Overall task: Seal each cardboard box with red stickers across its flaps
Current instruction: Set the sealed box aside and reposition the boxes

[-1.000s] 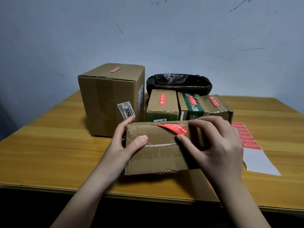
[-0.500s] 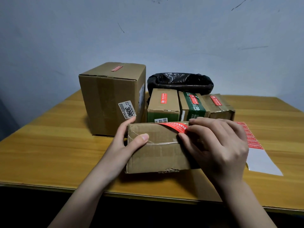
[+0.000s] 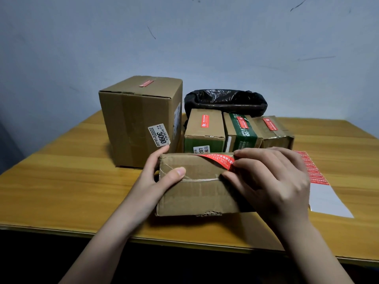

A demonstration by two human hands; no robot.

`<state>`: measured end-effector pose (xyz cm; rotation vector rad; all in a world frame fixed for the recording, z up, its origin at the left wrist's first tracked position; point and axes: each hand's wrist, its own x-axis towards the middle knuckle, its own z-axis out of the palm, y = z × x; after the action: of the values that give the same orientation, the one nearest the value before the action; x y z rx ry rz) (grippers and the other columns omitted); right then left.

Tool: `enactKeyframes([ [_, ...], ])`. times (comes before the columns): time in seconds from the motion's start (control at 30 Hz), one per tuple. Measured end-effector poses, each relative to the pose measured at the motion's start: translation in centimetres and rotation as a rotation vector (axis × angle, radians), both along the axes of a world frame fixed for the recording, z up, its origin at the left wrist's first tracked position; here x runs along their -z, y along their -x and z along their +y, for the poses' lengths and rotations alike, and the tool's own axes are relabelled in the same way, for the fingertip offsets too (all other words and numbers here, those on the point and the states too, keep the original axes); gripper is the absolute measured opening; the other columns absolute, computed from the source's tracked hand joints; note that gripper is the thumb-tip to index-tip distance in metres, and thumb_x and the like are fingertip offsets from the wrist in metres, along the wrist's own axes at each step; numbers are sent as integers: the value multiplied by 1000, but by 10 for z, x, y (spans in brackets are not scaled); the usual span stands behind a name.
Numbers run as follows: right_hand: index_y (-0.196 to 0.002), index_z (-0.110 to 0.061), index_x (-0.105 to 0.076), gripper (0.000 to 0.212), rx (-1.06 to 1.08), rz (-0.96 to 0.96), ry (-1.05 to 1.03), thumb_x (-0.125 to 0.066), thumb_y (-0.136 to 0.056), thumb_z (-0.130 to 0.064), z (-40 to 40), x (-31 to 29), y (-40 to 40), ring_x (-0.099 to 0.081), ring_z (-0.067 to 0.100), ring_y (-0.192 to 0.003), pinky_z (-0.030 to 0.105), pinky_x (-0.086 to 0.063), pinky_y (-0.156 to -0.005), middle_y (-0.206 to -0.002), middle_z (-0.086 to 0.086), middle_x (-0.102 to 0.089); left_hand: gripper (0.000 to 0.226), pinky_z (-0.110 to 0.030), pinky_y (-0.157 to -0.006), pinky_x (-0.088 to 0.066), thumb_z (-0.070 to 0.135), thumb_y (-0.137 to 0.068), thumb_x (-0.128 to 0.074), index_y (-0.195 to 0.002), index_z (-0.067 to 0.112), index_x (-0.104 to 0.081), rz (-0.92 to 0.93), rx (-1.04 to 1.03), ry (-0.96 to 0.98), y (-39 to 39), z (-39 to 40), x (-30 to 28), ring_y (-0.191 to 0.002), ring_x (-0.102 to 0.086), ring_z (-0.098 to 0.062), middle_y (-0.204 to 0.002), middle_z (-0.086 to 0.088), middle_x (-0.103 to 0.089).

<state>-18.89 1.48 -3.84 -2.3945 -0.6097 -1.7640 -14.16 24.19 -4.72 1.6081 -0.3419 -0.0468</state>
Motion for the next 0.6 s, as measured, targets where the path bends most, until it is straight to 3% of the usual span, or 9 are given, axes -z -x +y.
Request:
enactKeyframes([
  [0.3, -89, -11, -70, 20, -77, 247, -98, -72, -86, -30, -3, -7, 4, -63, 20, -92, 37, -45, -77, -100, 0, -69, 86, -6, -69, -46, 60, -50, -66, -131, 43, -44, -6, -3, 10, -1, 1, 0, -104, -58, 5, -123, 12, -57],
  [0.6, -93, -7, -67, 18, -111, 285, -132, -71, -87, -23, -1, -3, 3, -63, 22, -91, 40, -49, -75, -101, 4, -68, 84, -6, -68, -47, 60, -50, -66, -129, 42, -47, -8, -19, 2, -2, 2, 2, -110, -57, -1, -123, 11, -57],
])
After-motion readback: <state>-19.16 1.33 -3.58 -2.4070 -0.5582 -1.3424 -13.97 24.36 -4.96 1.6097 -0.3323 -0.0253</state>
